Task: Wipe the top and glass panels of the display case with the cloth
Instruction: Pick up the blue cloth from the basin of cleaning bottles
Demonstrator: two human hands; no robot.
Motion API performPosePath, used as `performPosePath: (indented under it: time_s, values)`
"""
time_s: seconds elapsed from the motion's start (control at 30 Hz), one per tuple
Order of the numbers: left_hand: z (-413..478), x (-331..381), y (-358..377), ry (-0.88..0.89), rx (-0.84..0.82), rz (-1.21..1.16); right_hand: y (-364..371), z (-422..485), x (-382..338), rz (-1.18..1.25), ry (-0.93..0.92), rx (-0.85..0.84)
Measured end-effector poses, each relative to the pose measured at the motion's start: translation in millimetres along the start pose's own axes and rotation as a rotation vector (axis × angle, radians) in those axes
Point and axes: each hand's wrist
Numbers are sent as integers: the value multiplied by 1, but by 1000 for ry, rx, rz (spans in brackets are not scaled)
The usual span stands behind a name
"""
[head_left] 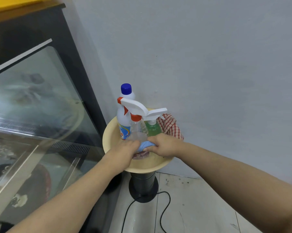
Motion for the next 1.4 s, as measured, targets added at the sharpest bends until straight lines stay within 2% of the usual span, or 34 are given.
performPosePath:
  time_s: [0.07, 0.17, 0.3, 0.37, 0.5, 0.6, 0.7, 0.77, 0.93, 1.13, 1.2, 1.3, 1.4]
  values:
    - [-5, -6, 9, 146, 127, 111, 0, 6, 0, 101, 11, -65]
    - [-3, -16, 15, 146, 164, 221, -1, 14, 2, 146, 10, -101]
    - [4, -2, 7, 87, 76, 117, -6, 10, 12, 34, -54, -63]
    - [3, 3, 0, 46, 27, -56, -10, 4, 16, 7, -91, -55]
    - [5, -5, -20, -122, -225, -537, -17, -4, 14, -79, -139, -60]
    - [6, -20, -23, -198, -444, -566, -14, -11, 8, -359, -223, 58]
    - [12, -20, -29, -211, -588, -566, -1, -18, -2, -458, -247, 266]
    - [13, -16, -33, -191, -548, -556, 5, -21, -9, -471, -214, 304]
    - [3, -11, -28, -185, -471, -705, 10, -20, -4, -336, -173, 235]
    - [1, -12, -31, -52, -399, -633, 0, -17, -12, -499, -92, 385]
    - [2, -13, -31, 21, -336, -509, 1, -14, -16, -536, -22, 348]
    - [1, -7, -28, -79, -426, -446, 4, -10, -21, -476, 82, 248]
    - [0, -1, -23, -58, -354, -331, 8, -7, -21, -339, 136, 130]
Point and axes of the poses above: each hand's wrist, its own z-axis towards the middle knuckle, its own y-axis out of the palm, x = y × z, and after that the axes turned 4 degrees about -z, right-handed
